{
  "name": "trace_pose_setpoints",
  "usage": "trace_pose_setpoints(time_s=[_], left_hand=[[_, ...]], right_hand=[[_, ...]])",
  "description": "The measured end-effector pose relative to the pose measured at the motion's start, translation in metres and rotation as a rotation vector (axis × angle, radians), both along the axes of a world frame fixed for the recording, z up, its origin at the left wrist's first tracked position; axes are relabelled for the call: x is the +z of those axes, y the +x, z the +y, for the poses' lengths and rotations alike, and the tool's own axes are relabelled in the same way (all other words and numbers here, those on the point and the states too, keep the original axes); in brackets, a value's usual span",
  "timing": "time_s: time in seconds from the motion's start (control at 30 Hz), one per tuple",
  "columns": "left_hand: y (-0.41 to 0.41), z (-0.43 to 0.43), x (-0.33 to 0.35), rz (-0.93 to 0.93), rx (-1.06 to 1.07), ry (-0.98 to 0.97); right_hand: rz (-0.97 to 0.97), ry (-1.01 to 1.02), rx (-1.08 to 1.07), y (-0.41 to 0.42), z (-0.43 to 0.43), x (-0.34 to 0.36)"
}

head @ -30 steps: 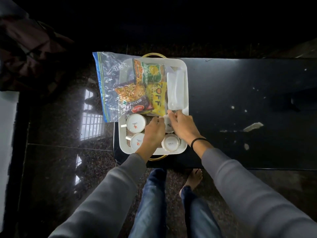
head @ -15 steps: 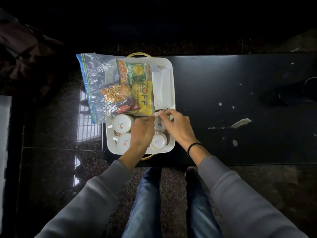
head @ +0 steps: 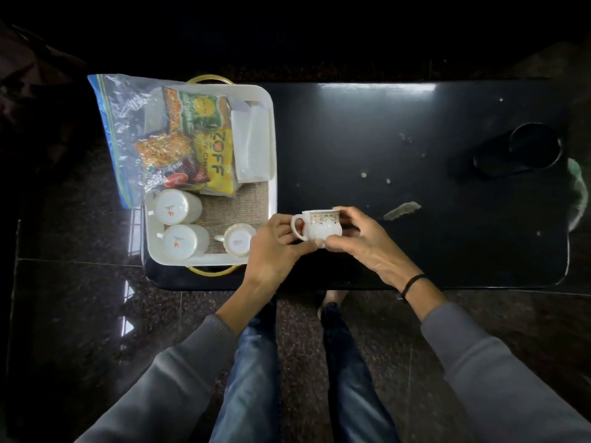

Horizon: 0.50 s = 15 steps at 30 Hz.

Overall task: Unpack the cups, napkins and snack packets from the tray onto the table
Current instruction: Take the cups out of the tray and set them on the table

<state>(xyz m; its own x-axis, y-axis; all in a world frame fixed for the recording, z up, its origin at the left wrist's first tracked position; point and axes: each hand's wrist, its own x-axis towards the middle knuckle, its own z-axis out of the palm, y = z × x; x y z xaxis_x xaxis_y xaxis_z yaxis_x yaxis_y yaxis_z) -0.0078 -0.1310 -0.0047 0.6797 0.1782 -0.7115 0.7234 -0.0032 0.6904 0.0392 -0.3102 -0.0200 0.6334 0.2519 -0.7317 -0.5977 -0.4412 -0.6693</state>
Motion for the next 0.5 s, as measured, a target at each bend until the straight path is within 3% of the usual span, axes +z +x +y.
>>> trace_pose_setpoints(time_s=[0.33, 0.5], left_hand=[[-0.019, -0.056, -0.052, -0.049, -0.279, 0.125], [-0.022, -0.061, -0.064, -0.108, -0.313, 0.131]], right_hand=[[-0.256, -0.150, 0.319, 0.001, -0.058, -0.037], [-0.378, -0.189, 0.381, 0.006, -0.064, -0.047]])
